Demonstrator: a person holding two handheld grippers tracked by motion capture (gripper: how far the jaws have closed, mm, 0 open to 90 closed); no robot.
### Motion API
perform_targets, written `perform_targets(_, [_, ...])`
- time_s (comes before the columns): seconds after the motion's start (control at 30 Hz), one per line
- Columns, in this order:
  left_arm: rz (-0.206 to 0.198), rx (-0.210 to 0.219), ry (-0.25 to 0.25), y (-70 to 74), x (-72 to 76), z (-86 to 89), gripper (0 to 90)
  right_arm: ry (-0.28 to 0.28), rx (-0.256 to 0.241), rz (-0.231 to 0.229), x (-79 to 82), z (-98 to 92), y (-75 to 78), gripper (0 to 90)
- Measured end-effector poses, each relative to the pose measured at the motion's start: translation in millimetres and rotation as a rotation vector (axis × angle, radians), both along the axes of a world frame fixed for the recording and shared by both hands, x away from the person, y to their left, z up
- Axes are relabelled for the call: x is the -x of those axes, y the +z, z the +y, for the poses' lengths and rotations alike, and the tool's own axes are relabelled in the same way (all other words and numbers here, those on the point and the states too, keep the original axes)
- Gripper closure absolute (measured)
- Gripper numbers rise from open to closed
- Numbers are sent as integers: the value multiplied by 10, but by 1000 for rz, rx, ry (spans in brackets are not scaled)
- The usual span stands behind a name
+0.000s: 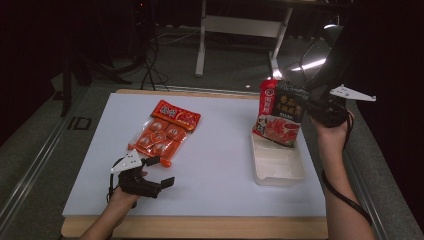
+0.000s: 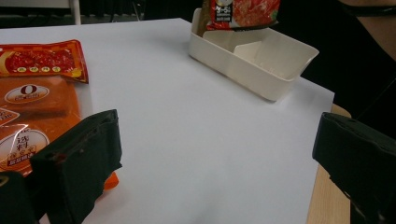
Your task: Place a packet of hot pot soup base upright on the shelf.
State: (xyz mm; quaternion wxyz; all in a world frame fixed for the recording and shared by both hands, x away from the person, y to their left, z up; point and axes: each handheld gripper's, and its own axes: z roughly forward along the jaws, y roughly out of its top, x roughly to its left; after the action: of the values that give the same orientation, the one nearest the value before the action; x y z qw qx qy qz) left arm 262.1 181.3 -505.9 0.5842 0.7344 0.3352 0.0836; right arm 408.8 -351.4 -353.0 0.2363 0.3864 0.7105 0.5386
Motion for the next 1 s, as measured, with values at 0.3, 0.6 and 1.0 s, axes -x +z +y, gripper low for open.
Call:
perform_targets(0.3, [8, 4, 4, -9, 2, 7, 19, 0, 40, 9, -53, 33, -145, 774])
perform_targets(0.6, [15, 4, 6, -23, -7, 18, 19, 30, -6, 20, -26, -1, -231, 774])
perform_targets(1.0, [21, 15, 15, -25, -9, 46, 19, 20, -5, 0, 57, -137, -170, 773])
